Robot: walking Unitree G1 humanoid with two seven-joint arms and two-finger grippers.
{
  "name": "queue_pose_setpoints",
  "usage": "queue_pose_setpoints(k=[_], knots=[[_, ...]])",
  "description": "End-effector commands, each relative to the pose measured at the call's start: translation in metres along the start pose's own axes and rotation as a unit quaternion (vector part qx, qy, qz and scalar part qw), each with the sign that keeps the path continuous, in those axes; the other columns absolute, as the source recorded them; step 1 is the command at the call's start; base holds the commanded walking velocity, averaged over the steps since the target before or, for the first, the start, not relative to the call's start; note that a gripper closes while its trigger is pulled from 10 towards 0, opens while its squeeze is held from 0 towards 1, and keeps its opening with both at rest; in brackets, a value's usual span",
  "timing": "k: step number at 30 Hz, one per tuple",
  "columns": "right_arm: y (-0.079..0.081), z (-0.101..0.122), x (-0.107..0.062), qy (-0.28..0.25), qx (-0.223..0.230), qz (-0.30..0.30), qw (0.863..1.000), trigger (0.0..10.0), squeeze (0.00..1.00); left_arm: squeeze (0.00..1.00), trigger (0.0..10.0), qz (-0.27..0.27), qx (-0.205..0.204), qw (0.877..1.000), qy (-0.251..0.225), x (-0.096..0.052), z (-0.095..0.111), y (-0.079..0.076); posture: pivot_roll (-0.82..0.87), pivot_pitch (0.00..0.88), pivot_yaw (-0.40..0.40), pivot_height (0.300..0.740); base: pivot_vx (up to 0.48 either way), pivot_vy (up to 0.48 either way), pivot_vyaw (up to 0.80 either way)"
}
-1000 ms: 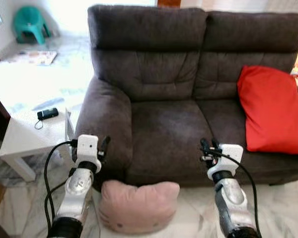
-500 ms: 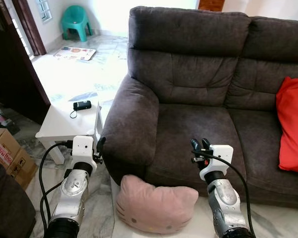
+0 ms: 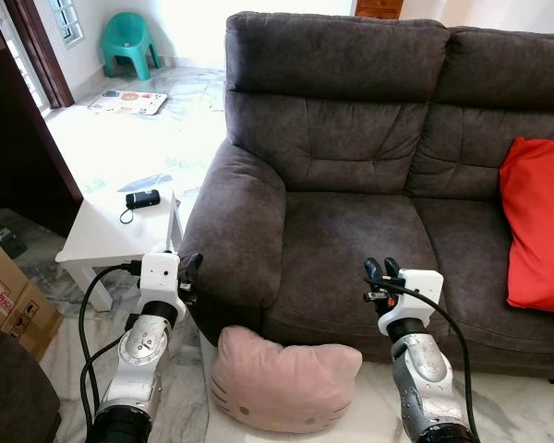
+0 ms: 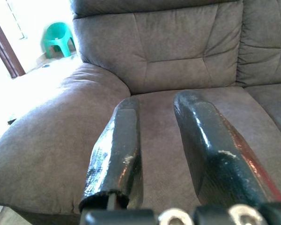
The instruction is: Move the pillow to the sofa from floor
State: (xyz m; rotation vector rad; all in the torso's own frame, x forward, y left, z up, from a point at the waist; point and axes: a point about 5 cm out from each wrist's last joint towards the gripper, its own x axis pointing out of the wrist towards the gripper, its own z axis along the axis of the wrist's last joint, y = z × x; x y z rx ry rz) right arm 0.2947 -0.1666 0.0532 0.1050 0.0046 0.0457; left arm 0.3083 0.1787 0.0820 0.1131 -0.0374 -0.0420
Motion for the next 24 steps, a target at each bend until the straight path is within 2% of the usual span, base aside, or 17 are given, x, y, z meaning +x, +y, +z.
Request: queue_pose_setpoints(k=[1,20,24], knots=[[-0.0022,0.0063,0.0035,-0.012,0.003,-0.007,1.0,10.0,0.0,0.0,10.0,0.005,-0.001,1.0,-0.008,0.001,0.003,0.0024,0.04,0.0,-0.039,0.74,0.0,0.0,0.0],[0.0,0.0069,0.0044,-0.014,0.007,0.0,1.0,10.0,0.0,0.0,10.0,0.007,-0.002,1.0,-0.016,0.0018,0.0054,0.0021,0.05,0.0,-0.049,0.74,0.0,0.0,0.0],[-0.0022,0.007,0.0043,-0.012,0.007,-0.003,1.0,10.0,0.0,0.0,10.0,0.009,-0.001,1.0,-0.019,0.0019,0.0065,0.0022,0.05,0.0,-0.048,0.716,0.0,0.0,0.0]])
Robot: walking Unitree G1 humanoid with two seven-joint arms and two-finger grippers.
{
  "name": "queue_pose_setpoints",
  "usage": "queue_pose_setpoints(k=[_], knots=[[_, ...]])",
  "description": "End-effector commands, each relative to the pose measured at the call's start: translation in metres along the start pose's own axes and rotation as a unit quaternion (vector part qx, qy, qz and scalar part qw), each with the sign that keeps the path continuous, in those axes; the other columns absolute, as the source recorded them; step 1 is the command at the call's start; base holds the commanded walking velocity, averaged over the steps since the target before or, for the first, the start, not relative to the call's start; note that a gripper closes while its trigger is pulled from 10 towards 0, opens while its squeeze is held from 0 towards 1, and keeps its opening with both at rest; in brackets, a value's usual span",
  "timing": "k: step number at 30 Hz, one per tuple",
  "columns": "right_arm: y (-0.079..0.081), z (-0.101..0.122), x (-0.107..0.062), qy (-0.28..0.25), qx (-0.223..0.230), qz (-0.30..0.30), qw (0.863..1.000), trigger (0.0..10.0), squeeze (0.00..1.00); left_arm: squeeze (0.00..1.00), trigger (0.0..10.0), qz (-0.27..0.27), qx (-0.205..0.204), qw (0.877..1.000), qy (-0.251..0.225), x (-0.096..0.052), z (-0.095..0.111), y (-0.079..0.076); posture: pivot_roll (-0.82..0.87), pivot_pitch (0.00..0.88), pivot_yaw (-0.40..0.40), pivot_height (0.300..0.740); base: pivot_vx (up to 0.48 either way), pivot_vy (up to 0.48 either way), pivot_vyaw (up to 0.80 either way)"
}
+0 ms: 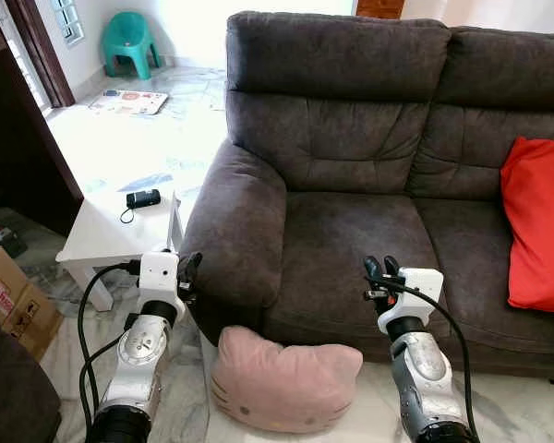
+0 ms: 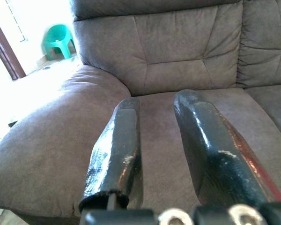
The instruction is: Move the pillow to the sofa from floor
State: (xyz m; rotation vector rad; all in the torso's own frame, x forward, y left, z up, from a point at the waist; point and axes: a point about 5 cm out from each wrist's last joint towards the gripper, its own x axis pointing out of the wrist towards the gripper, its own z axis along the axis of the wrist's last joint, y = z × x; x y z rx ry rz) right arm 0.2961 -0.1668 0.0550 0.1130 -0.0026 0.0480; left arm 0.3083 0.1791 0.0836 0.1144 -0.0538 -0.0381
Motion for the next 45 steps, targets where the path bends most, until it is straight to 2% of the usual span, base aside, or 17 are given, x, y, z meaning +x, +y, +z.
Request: queue_pose_setpoints(k=[1,12,25,33,45], knots=[[-0.002,0.005,0.003,-0.009,0.003,-0.004,1.0,10.0,0.0,0.0,10.0,0.007,-0.002,1.0,-0.011,0.002,0.005,0.002,0.05,0.0,-0.048,0.716,0.0,0.0,0.0],[-0.002,0.006,0.003,-0.009,0.004,-0.004,1.0,10.0,0.0,0.0,10.0,0.013,-0.001,1.0,-0.013,0.003,0.006,0.003,0.05,0.0,-0.05,0.646,0.0,0.0,0.0],[0.0,0.007,0.001,-0.017,-0.007,0.002,1.0,10.0,0.0,0.0,10.0,0.009,0.003,1.0,-0.015,0.003,0.008,0.004,0.05,0.0,-0.047,0.646,0.0,0.0,0.0],[-0.003,0.021,0.004,-0.043,-0.015,-0.004,0.999,10.0,0.0,0.0,10.0,0.006,0.01,0.998,-0.057,0.007,0.034,0.009,0.05,0.0,-0.05,0.646,0.0,0.0,0.0],[-0.001,0.051,0.005,-0.094,-0.017,-0.003,0.995,10.0,0.0,0.0,10.0,-0.004,0.01,0.996,-0.09,0.01,0.059,0.005,0.05,0.0,-0.05,0.646,0.0,0.0,0.0]])
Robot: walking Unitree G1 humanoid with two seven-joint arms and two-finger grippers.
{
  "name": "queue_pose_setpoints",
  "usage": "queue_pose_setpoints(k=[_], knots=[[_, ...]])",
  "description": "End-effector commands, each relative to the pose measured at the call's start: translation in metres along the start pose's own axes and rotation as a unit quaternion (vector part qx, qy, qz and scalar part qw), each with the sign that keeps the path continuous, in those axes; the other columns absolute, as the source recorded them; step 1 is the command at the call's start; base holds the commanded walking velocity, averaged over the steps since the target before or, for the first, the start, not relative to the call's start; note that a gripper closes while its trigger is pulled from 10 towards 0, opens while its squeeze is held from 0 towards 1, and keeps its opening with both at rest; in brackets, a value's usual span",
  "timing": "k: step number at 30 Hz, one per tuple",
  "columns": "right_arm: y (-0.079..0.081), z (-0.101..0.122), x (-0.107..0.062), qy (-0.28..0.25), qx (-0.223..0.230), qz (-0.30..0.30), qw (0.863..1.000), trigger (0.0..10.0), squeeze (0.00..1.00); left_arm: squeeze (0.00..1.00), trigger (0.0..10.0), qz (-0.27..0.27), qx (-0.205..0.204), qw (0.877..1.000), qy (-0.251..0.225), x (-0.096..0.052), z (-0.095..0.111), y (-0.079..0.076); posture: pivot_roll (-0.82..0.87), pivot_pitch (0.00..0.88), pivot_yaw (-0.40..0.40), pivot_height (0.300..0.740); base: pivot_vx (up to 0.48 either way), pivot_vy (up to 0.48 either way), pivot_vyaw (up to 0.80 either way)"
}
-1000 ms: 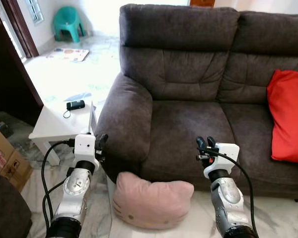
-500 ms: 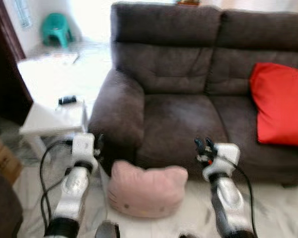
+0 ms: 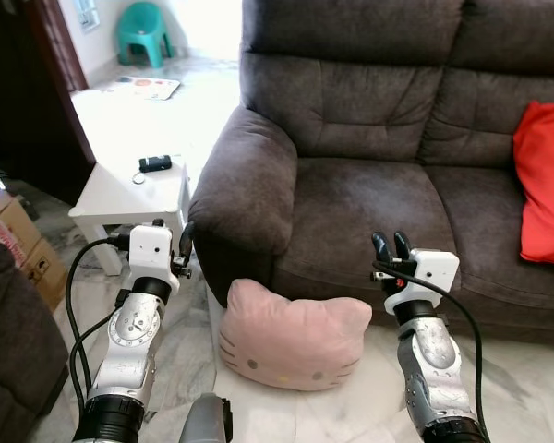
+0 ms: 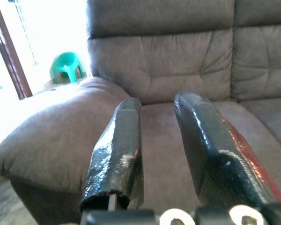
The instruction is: Move the pillow to the sofa from floor
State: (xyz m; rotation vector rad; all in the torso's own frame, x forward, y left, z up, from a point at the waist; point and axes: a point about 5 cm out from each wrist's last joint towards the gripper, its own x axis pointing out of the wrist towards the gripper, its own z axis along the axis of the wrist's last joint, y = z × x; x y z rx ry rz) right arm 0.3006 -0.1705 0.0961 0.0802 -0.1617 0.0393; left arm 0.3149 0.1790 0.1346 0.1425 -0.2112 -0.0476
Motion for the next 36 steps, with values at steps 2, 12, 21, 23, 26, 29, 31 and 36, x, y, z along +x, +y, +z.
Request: queue_pose_setpoints(k=[2,12,21,23,26,29,31,36], knots=[[-0.001,0.011,0.002,-0.017,0.002,-0.002,1.0,10.0,0.0,0.0,10.0,-0.004,-0.004,1.0,-0.013,0.002,0.009,-0.001,0.04,0.0,-0.052,0.646,0.0,0.0,0.0],[0.004,0.01,0.002,-0.01,0.009,0.0,1.0,10.0,0.0,0.0,10.0,0.001,-0.001,1.0,-0.006,0.0,0.005,-0.002,0.04,0.0,-0.055,0.646,0.0,0.0,0.0],[0.006,0.011,0.003,-0.006,0.01,0.002,1.0,10.0,0.0,0.0,10.0,0.0,-0.002,1.0,-0.002,-0.001,0.004,-0.002,0.04,0.0,-0.052,0.646,0.0,0.0,0.0],[0.006,0.01,0.003,-0.004,0.011,0.003,1.0,10.0,0.0,0.0,10.0,0.0,-0.002,1.0,-0.002,-0.001,0.004,-0.002,0.04,0.0,-0.052,0.646,0.0,0.0,0.0],[0.007,0.01,0.004,-0.003,0.012,0.003,1.0,10.0,0.0,0.0,10.0,0.0,-0.002,1.0,-0.001,-0.001,0.004,-0.002,0.04,0.0,-0.051,0.646,0.0,0.0,0.0],[0.008,0.01,0.004,-0.002,0.012,0.005,1.0,10.0,0.0,0.0,10.0,0.0,-0.002,1.0,0.0,-0.002,0.004,-0.002,0.04,0.0,-0.049,0.646,0.0,0.0,0.0],[0.009,0.01,0.005,-0.001,0.012,0.007,1.0,10.0,0.0,0.0,10.0,0.0,-0.001,1.0,0.0,-0.001,0.004,-0.002,0.04,0.0,-0.048,0.646,0.0,0.0,0.0],[0.009,0.009,0.005,0.001,0.013,0.009,1.0,10.0,0.0,0.0,10.0,-0.001,-0.002,1.0,0.001,-0.001,0.004,-0.001,0.04,0.0,-0.048,0.646,0.0,0.0,0.0]])
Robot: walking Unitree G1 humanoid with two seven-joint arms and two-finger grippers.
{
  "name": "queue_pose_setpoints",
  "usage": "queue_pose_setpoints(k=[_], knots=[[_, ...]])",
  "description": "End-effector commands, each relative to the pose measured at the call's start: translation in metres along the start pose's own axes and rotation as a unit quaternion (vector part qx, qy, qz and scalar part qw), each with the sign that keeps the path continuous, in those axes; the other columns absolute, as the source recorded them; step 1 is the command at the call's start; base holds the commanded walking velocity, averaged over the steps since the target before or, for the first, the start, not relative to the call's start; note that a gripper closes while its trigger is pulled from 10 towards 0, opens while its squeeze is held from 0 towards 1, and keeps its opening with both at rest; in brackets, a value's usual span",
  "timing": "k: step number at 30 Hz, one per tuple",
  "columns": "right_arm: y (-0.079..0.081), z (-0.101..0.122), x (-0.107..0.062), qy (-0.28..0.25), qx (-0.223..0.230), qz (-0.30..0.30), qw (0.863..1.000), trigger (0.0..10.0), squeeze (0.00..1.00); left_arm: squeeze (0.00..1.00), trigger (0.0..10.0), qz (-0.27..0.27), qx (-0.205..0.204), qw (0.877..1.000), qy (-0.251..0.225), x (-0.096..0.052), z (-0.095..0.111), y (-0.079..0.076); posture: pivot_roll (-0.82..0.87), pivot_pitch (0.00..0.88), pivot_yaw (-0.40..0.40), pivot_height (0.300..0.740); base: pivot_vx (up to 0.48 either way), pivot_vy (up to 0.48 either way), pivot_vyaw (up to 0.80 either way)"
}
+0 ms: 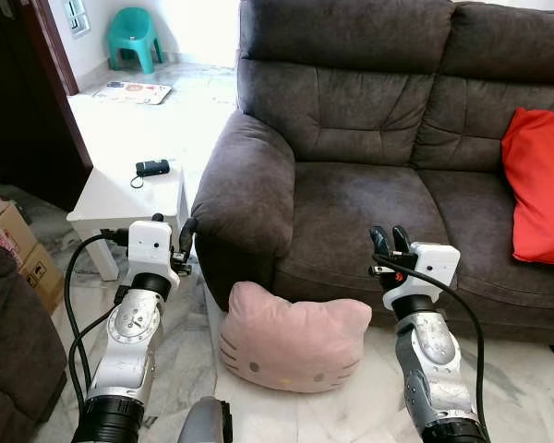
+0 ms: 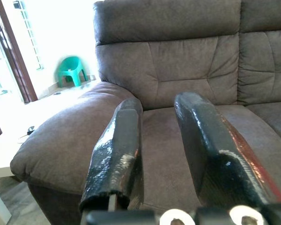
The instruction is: Move the pillow to the sofa from floor
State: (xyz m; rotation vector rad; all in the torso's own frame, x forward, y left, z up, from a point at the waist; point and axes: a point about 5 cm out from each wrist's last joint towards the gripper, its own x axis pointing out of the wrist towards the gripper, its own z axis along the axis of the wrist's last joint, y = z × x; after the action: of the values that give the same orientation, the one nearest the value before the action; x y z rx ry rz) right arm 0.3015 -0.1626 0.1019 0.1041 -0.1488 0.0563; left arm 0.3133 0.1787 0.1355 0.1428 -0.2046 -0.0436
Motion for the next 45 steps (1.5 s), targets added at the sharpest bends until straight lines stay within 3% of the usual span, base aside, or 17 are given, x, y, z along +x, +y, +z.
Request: queue_pose_setpoints(k=[1,10,20,45], knots=[[0.0011,0.0043,0.0023,-0.005,0.0,0.001,1.0,10.0,0.0,0.0,10.0,-0.002,-0.002,1.0,-0.002,-0.0002,0.0025,-0.0012,0.04,0.0,-0.048,0.646,0.0,0.0,0.0],[-0.0005,0.0032,0.0017,-0.002,-0.001,-0.001,1.0,10.0,0.0,0.0,10.0,-0.003,-0.002,1.0,-0.001,-0.0002,0.002,-0.0019,0.04,0.0,-0.05,0.633,0.0,0.0,0.0],[0.0013,0.0034,0.0025,-0.002,-0.001,0.005,1.0,10.0,0.0,0.0,10.0,-0.001,-0.002,1.0,0.0,-0.0003,0.0019,-0.0021,0.04,0.0,-0.052,0.565,0.0,0.0,0.0],[0.0045,0.0004,0.0001,0.003,-0.005,0.021,1.0,10.0,0.0,0.0,10.0,-0.003,-0.003,1.0,0.009,-0.0003,-0.0005,-0.0031,0.05,0.0,-0.055,0.565,0.0,0.0,0.0]])
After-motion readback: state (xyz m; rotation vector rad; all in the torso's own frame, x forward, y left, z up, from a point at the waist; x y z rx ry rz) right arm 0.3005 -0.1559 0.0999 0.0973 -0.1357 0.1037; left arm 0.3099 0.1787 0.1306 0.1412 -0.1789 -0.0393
